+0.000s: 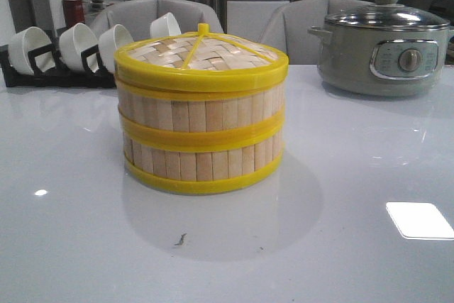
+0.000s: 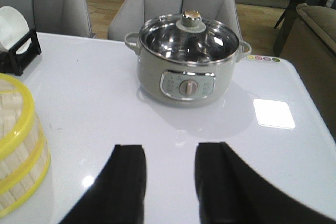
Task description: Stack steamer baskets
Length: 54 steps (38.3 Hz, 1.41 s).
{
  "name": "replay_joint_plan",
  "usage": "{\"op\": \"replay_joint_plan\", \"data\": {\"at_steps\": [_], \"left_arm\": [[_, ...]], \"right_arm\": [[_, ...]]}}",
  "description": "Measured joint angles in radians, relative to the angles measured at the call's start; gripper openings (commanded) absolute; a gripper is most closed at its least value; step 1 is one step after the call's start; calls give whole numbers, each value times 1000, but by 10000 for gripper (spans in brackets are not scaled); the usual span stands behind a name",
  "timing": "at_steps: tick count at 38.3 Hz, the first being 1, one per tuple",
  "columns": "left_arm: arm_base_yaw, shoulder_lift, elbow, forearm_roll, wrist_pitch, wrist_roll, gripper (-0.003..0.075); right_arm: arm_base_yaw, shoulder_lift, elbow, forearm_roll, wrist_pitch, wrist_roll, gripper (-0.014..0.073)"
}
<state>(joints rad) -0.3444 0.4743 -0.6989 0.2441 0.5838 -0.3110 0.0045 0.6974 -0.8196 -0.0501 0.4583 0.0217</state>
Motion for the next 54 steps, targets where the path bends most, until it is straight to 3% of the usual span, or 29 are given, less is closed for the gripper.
{"op": "replay_joint_plan", "data": {"at_steps": [13, 16, 21, 35, 54], "left_arm": [[0, 0, 0, 0, 0, 0, 86], [0, 0, 0, 0, 0, 0, 86], [0, 0, 0, 0, 0, 0, 86], [0, 0, 0, 0, 0, 0, 86], [0, 0, 0, 0, 0, 0, 86]], "right_arm": [[-2, -262, 342, 0, -73, 0, 325], [-2, -295, 401, 0, -105, 0, 251], [-2, -327, 474, 0, -163, 0, 38], [-2, -329, 512, 0, -292, 0, 55], [-2, -329, 512, 0, -296, 0, 55]]}}
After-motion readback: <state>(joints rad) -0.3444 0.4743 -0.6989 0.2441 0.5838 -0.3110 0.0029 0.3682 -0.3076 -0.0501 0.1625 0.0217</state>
